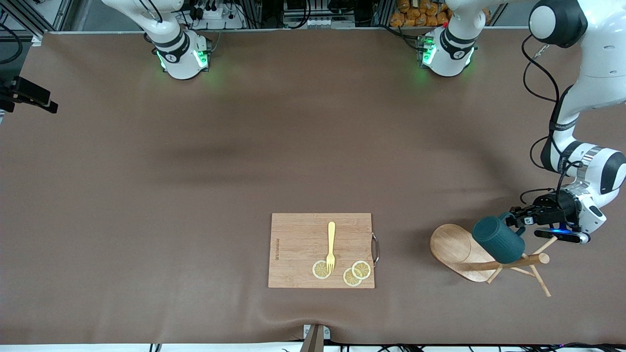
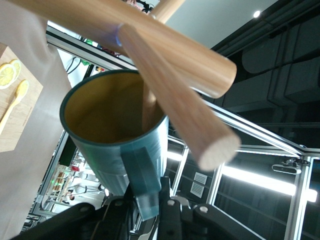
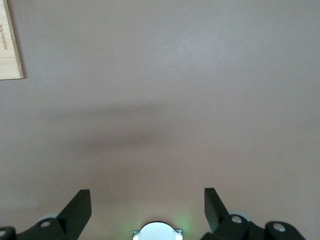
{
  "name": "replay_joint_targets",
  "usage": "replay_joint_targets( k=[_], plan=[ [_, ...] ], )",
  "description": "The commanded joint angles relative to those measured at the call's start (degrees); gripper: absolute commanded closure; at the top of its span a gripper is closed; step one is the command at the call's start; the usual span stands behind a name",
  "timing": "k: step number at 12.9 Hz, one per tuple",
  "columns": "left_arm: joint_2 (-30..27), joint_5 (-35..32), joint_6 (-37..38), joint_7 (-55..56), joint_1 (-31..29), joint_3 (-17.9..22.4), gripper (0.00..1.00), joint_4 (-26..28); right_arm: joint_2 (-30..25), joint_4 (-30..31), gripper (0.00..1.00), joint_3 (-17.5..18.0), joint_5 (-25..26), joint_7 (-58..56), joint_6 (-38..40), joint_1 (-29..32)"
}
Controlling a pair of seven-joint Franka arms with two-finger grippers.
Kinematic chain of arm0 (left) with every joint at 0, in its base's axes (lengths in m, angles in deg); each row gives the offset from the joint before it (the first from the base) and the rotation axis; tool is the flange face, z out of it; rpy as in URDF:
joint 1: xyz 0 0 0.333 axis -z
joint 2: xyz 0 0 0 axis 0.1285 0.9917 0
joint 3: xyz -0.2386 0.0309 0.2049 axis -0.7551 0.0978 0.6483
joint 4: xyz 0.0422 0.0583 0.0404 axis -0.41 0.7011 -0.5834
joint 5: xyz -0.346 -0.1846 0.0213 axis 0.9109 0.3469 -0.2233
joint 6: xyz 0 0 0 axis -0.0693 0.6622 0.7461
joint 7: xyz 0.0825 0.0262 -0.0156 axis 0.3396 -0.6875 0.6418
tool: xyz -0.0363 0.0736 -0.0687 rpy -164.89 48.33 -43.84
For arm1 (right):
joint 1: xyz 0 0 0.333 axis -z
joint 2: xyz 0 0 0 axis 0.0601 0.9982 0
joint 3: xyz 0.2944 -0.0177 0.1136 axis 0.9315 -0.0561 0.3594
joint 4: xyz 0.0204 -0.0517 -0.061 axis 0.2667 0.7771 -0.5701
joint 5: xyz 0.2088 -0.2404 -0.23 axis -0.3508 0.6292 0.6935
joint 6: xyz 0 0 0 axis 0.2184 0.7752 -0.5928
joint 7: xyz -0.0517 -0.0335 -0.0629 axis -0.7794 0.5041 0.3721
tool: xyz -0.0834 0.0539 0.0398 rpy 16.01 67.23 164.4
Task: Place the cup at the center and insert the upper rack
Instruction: 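Guide the mug handle over a stand peg with the left gripper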
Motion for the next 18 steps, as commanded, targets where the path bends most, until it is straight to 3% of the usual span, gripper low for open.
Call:
replay_joint_targets(
  k=[1,18],
  plan=[
    [1.0,1.6,2.1,-0.7,-1.3,-1.0,1.0,-1.7,0.3,-1.1,0.0,0.1,0.2,1.0,0.7,-0.2],
    [4.9,4.1,4.2,-1.7,-4.2,-4.2,1.0,-2.6,0.3,-1.1,0.0,0.1,0.2,1.1,0.6,-0.2]
  ],
)
